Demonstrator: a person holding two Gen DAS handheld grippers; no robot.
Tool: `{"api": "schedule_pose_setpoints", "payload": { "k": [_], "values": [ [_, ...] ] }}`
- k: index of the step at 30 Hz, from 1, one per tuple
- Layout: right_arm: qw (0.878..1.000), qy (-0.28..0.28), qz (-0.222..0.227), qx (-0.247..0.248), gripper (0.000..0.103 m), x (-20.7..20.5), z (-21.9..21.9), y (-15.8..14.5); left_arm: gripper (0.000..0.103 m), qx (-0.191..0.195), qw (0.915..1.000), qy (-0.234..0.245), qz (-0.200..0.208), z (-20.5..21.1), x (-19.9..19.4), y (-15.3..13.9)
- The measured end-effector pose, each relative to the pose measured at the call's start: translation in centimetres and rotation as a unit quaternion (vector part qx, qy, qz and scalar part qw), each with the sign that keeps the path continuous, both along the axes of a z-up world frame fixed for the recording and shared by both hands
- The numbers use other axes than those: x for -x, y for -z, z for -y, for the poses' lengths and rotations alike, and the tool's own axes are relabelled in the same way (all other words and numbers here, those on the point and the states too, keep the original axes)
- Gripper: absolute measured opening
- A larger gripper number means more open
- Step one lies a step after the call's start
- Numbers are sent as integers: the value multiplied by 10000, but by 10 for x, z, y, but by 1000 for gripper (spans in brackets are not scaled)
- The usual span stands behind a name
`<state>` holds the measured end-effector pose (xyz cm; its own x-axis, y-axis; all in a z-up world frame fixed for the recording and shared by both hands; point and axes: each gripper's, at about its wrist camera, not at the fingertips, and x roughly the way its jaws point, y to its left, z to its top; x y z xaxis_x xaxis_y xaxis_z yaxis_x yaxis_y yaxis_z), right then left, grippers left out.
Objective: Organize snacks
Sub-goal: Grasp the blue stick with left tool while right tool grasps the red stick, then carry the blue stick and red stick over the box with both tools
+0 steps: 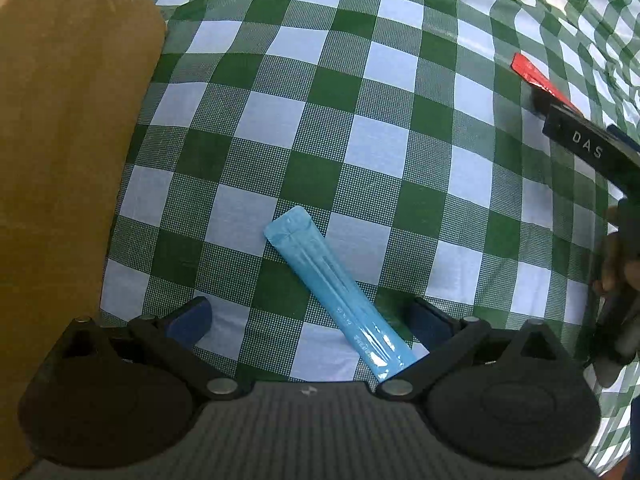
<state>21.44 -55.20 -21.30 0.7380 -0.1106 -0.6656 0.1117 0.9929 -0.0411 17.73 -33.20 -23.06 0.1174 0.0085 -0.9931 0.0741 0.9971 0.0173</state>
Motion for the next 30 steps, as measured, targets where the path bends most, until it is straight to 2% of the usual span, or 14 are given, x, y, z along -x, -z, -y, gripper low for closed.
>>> {"api": "schedule_pose_setpoints", "payload": {
  "k": [5,6,7,8,9,10,11,12,13,15,17,20,26,30],
  "values": [
    [9999,-81,47,-48,102,-1,-1,-3,103,12,10000,-33,-32,6,-1,-1],
    [9999,-124,46,-67,99,0,-2,-3,103,43,10000,-40,-51,6,-5,0],
    [9997,-217,74,-84,91,2,-4,-4,102,49,9999,-46,-80,5,-5,-1],
    [9995,-283,106,-63,86,5,-6,-4,96,11,10000,-63,-64,4,-5,-3],
    [9992,-379,130,-37,71,6,-10,-5,84,-12,10000,-95,-16,2,-5,-7],
    [9988,-461,139,-31,51,8,-13,-7,75,-2,10000,-80,39,-1,-3,-13],
    [9989,-464,116,22,40,11,-17,-10,46,36,9999,-22,109,-2,-1,-19],
    [9990,-445,66,59,20,12,-21,-12,13,131,9998,54,145,-3,0,-25],
    [9991,-432,0,43,15,14,-24,-13,14,244,9996,112,82,-5,0,-28],
    [9993,-350,-106,4,12,19,-28,-16,13,374,9992,139,-14,-10,-1,-32],
    [9996,-209,-172,-5,11,27,-32,-21,12,350,9984,350,287,-13,5,-46],
    [9998,91,-1,-198,11,48,-34,-41,12,473,9941,691,692,-21,16,-77],
    [9955,533,518,-585,11,116,-61,-111,12,771,9816,1144,1316,-61,51,-146],
    [9909,565,894,-833,11,171,-103,-155,12,613,9753,1350,1639,-95,79,-187]
  ]
}}
